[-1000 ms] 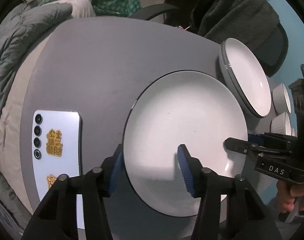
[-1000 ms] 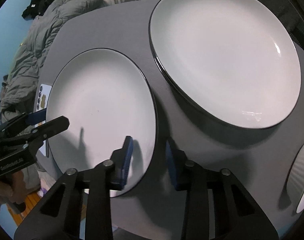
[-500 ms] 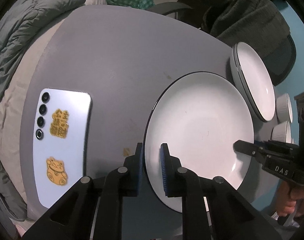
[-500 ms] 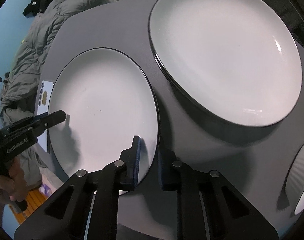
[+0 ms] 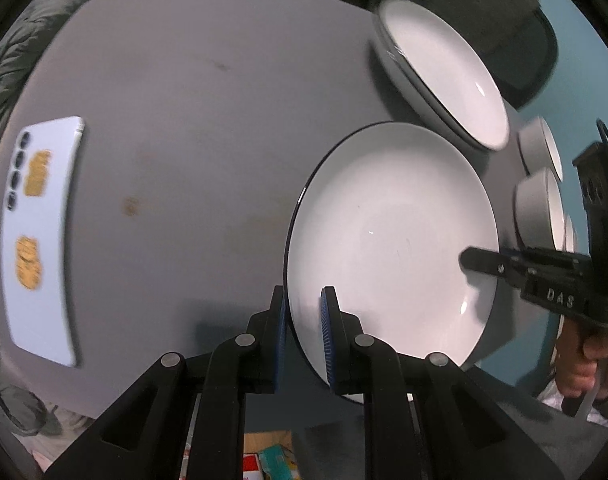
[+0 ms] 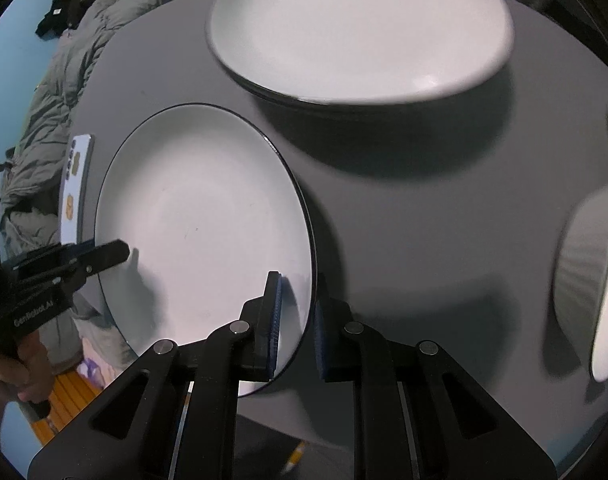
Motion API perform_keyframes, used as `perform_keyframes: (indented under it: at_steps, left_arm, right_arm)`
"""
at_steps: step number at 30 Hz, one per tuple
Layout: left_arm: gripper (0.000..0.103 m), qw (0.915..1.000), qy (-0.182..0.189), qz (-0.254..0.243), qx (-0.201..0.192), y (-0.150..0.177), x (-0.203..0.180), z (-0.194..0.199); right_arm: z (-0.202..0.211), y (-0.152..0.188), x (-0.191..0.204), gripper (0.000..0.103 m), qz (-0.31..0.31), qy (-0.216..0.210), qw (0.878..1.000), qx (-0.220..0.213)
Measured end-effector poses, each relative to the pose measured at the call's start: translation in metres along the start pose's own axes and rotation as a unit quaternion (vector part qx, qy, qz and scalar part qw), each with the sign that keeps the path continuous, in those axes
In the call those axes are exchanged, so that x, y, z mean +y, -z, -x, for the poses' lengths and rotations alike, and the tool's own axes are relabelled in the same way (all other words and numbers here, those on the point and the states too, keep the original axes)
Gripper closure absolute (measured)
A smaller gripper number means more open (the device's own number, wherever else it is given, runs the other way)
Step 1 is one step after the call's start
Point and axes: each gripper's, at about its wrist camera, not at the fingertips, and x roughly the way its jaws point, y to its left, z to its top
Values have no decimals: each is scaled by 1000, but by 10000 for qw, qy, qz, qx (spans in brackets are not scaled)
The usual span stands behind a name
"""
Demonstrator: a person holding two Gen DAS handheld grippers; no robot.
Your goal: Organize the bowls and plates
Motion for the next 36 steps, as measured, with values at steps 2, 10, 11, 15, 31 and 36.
perform_keyframes:
  at_steps: [2,10,11,15,31,36]
  left_arm:
    - [88,9999,43,-113,44,6,-14,-3]
    - [88,9991,225,-276,227,18,-50,-15]
    - [88,9990,240,-282,239,18,-53,-17]
    - [88,9988,244,-329,254,10,-57,-16]
    - [88,9979,453,-39,459,-22,-36,-14]
    - [88,9976,443,-19,531,-26,-37,-19]
  right_arm:
    - [5,7,-12,89,-93,26,10000,-10]
    - [17,21,-46,89,-406,123,9990,-135]
    - [19,22,-50,89,-433,144,9988,-155]
    - [23,26,-58,89,-526,191,9982,-235]
    - [20,31,-77,85,-1222,-243,9918,-290]
    - [19,32,-79,84,-1322,-324,9903,-267]
